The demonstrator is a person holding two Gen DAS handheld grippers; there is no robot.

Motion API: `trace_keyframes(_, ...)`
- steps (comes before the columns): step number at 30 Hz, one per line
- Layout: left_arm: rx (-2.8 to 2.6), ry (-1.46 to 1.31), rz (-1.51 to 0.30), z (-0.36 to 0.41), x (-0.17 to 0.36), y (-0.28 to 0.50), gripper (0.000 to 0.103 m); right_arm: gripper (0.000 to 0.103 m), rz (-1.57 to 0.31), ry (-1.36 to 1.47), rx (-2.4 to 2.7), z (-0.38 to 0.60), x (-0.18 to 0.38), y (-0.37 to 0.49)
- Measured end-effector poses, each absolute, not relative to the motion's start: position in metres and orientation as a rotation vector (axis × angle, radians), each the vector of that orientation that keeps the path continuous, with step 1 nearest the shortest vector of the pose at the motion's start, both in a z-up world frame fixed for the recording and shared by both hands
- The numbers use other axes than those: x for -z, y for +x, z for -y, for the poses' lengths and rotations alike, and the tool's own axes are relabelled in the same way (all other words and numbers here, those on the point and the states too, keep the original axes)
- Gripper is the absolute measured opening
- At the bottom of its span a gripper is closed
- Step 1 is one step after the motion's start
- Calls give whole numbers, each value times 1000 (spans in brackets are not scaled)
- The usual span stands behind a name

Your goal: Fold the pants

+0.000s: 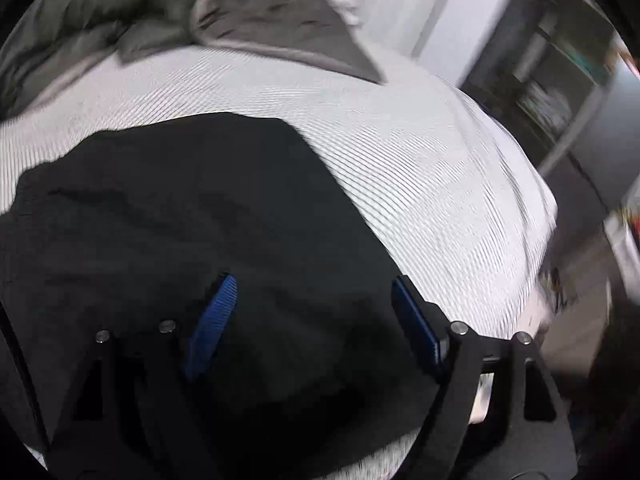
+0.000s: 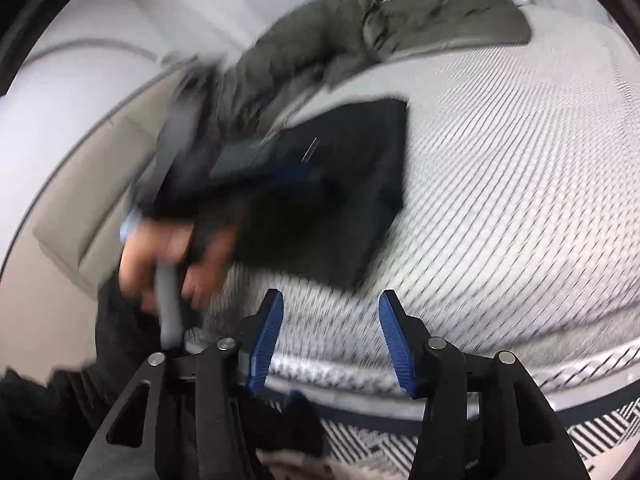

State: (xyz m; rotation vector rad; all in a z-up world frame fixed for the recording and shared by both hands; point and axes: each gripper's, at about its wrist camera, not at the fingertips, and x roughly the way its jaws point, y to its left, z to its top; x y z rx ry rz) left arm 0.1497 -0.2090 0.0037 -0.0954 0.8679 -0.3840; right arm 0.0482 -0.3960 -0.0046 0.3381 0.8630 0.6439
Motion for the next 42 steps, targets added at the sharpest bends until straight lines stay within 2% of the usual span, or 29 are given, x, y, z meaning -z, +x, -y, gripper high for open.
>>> trace_keyframes(3,403,20,-821,215,-4,127,78,49,-880,426,-637,393,13,81)
trace_keyframes(5,400,4,-828,207,-4,133,78,11,-903,428,-620,381,26,96)
trace_keyframes(6,383,-28,-839,204,-5,140,78,2,-932,441,-620,377,34,99)
trace_keyframes(7,364,-64,-849,201,-7,155,78,2,-932,450,-626,375,36,99)
trace_keyframes(9,324,-119,-886,205,-10,180,78,2,-907,444,-614,374,34,91)
trace_keyframes(13,392,-115,-1085,235,16,222,78,1,-910,411,-601,375,36,82)
trace_keyframes(22,335,-156,-1053,227,12,228,78,2,-961,347,-631,353,45,69)
trace_keyframes(24,340,-174,-1015,218,0,209,78,11,-961,328,-632,358,40,58)
trace_keyframes(26,372,-147,-959,214,-11,182,79,37,-918,328,-626,373,32,52)
trace_keyframes(27,393,-103,-925,215,-16,165,82,54,-887,333,-623,380,25,50)
trace_keyframes(28,414,-51,-894,218,-18,151,83,55,-851,344,-616,394,21,48)
trace_keyframes(34,386,242,-865,249,21,94,87,55,-860,319,-603,393,14,84)
trace_keyframes(39,373,271,-852,259,36,77,92,54,-987,201,-611,349,30,139)
trace_keyframes(42,374,259,-866,260,40,70,92,41,-1002,129,-599,327,36,169)
